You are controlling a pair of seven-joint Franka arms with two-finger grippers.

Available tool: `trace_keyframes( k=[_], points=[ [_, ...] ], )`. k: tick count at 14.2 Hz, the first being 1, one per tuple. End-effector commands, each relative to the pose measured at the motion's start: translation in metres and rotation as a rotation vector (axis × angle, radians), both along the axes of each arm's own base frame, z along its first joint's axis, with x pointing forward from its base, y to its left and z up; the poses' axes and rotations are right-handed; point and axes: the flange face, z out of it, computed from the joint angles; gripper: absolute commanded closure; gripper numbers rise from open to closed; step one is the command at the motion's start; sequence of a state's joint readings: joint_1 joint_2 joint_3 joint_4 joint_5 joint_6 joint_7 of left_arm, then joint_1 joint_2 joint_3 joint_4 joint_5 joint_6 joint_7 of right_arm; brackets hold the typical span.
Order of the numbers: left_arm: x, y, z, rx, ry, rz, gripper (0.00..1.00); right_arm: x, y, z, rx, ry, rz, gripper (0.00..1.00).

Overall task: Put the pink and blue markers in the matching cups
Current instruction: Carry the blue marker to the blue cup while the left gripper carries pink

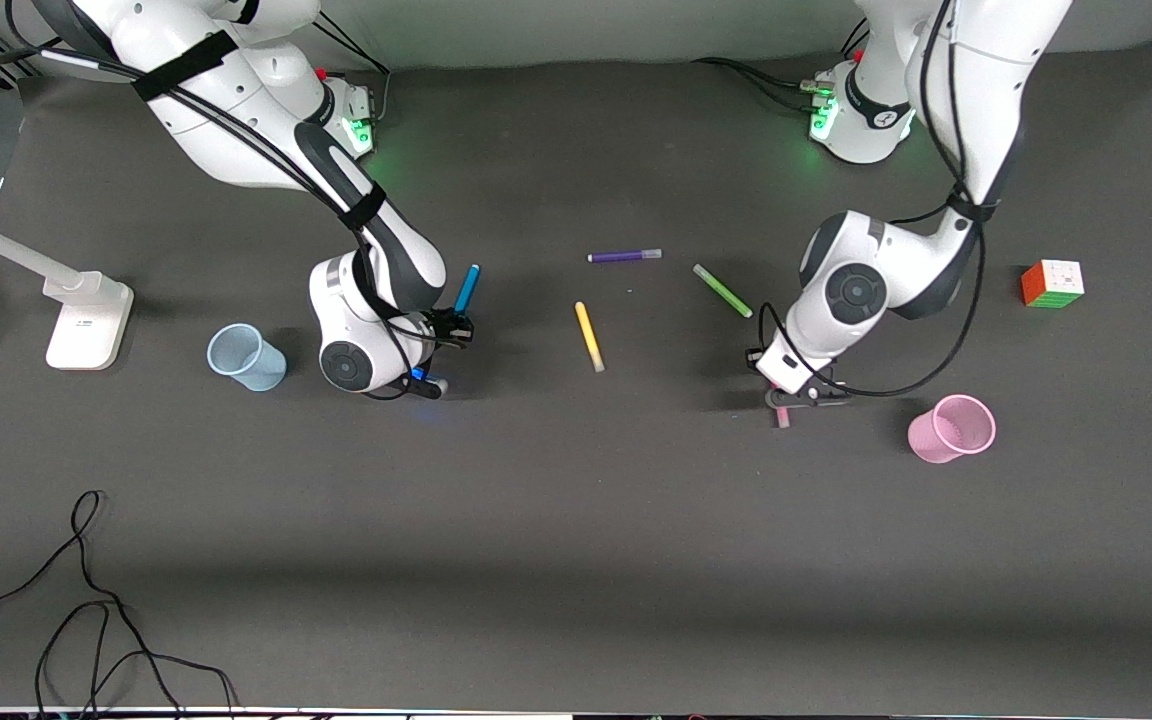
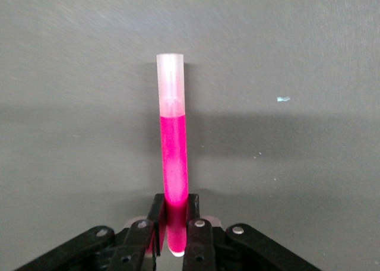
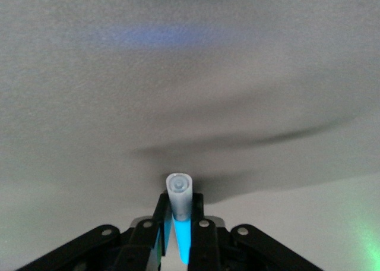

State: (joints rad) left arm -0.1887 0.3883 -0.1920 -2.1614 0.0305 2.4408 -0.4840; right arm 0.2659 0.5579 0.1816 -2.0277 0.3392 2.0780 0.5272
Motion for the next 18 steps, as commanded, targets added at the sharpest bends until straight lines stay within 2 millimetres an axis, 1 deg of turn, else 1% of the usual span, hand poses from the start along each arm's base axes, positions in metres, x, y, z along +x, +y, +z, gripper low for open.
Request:
trace_keyframes(
  k=[1,2,3,4,5,6,7,8,9,10,12,13,15,17,18],
  points=[
    [0.039,0.024,0.079,0.051,0.052,0.039,0.96,0.003,0.000,0.049,0.009,-0.007,-0.013,1.00],
    [0.052,0.034,0.101,0.052,0.086,0.034,0.96,0.006,-0.004,0.067,0.012,-0.015,-0.015,1.00],
    [0.064,0.046,0.124,0.050,0.117,0.031,0.96,0.009,-0.010,0.081,0.013,-0.020,-0.017,1.00],
    [0.076,0.065,0.148,0.038,0.143,0.030,0.96,0.013,-0.018,0.093,0.011,-0.030,-0.027,1.00],
    [0.085,0.086,0.168,0.022,0.162,0.014,0.96,0.017,-0.026,0.110,0.007,-0.051,-0.027,1.00],
    [0.092,0.110,0.182,0.003,0.181,-0.003,0.96,0.021,-0.035,0.126,0.009,-0.071,-0.033,1.00],
    [0.096,0.138,0.194,-0.014,0.199,-0.029,0.96,0.027,-0.049,0.146,0.010,-0.096,-0.051,1.00],
    [0.099,0.163,0.203,-0.033,0.213,-0.061,0.96,0.032,-0.065,0.163,0.000,-0.119,-0.062,1.00],
    [0.101,0.183,0.209,-0.046,0.228,-0.090,0.96,0.033,-0.076,0.185,-0.028,-0.162,-0.038,1.00],
    [0.100,0.201,0.213,-0.053,0.250,-0.115,0.96,0.033,-0.082,0.205,-0.056,-0.210,-0.009,1.00],
    [0.103,0.225,0.215,-0.072,0.270,-0.137,0.96,0.034,-0.105,0.243,-0.102,-0.290,0.025,1.00],
    [0.104,0.230,0.209,-0.064,0.293,-0.140,0.96,0.034,-0.114,0.259,-0.110,-0.328,0.046,1.00],
    [0.112,0.238,0.194,-0.050,0.342,-0.139,0.97,0.037,-0.143,0.287,-0.121,-0.397,0.098,1.00],
    [0.124,0.244,0.170,-0.038,0.406,-0.137,0.96,0.036,-0.166,0.314,-0.167,-0.478,0.188,1.00],
    [0.128,0.243,0.158,-0.034,0.432,-0.138,0.96,0.030,-0.176,0.323,-0.187,-0.517,0.222,1.00]
  ],
)
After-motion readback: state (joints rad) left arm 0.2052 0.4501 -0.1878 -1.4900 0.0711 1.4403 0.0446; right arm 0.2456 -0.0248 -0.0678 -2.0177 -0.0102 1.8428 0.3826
